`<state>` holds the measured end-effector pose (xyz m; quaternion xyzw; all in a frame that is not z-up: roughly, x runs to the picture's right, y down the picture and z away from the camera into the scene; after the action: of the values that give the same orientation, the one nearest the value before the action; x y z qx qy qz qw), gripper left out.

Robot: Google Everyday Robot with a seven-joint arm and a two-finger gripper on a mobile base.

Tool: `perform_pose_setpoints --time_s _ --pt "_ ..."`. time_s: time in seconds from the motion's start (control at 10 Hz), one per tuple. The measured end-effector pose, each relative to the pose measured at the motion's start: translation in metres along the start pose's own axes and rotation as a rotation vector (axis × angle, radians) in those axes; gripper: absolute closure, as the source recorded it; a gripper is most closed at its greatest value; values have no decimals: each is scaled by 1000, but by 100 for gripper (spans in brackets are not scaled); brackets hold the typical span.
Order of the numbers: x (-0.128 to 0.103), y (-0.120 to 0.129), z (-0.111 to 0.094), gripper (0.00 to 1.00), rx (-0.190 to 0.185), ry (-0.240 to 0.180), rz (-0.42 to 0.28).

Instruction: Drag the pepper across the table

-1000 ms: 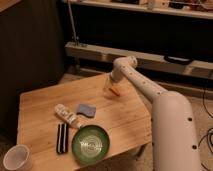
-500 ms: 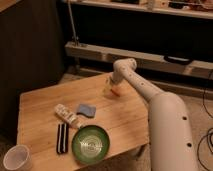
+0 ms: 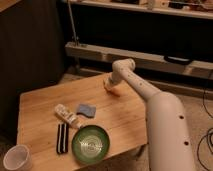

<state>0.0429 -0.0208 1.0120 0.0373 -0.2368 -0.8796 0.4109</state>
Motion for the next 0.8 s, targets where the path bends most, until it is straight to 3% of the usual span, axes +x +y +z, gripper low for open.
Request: perform_pose_setpoints --time_s 0.2,0.5,0.8 --pt "1 0 -2 100 -8 -2 -4" --pt "-9 -2 -16 100 -12 -8 -2" --pt "-34 -12 -31 100 -2 -24 9"
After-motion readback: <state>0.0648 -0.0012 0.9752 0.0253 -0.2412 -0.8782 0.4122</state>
